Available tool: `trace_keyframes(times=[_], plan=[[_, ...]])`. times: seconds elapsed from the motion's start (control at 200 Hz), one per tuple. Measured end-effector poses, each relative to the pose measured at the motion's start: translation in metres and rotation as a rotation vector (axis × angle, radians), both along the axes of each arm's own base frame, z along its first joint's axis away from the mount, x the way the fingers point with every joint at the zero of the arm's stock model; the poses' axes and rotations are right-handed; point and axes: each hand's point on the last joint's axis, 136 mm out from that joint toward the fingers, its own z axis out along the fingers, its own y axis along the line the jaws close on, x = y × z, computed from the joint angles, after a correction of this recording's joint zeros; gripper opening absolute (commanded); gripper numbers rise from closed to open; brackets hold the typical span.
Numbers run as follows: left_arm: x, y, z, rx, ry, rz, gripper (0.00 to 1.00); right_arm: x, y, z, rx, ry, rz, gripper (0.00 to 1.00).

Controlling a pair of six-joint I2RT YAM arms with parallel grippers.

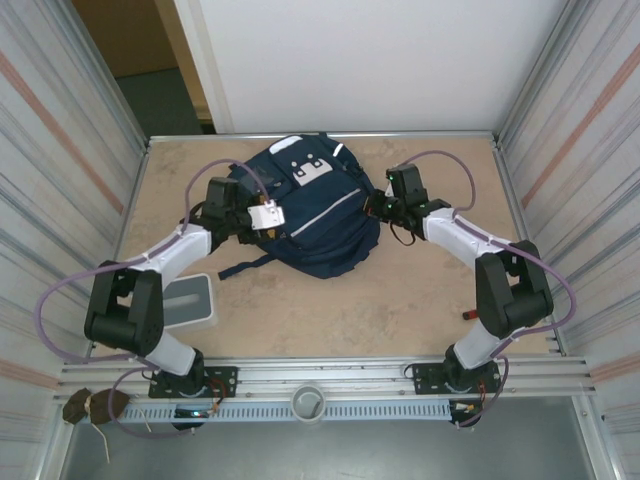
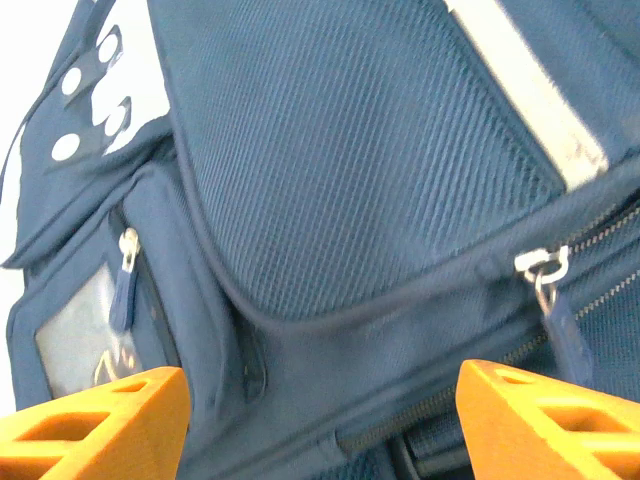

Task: Pack the student bag

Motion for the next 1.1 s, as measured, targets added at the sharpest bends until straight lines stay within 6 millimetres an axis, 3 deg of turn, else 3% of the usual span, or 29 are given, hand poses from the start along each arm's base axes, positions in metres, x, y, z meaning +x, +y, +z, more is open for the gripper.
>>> trace_keyframes(times=[0.21,0.401,0.526,0.691,0.782,0.947,1.097], plan=[[0.012,-0.011,0.000,0.058,0.000,-0.087,0.70,-0.002,0.001,0.005,0.039,0.012,0.040,0.07],[0.011,-0.011,-0.019,0.105,0.063,-0.121,0.65,-0.009,0.019,0.012,0.153,0.050,0.085,0.30],[0.012,-0.011,-0.027,0.118,0.085,-0.128,0.57,-0.009,0.034,0.007,0.198,0.085,0.100,0.36],[0.012,-0.015,-0.032,0.129,0.092,-0.132,0.47,-0.003,0.043,-0.020,0.191,0.161,0.089,0.38],[0.008,-0.024,-0.037,0.137,0.102,-0.146,0.44,0.004,0.042,-0.028,0.173,0.176,0.072,0.33],[-0.007,-0.049,-0.041,0.141,0.115,-0.183,0.41,0.030,0.033,-0.024,0.152,0.153,0.033,0.29],[-0.029,-0.082,-0.046,0.126,0.121,-0.244,0.43,0.052,0.031,-0.008,0.144,0.105,0.049,0.29]])
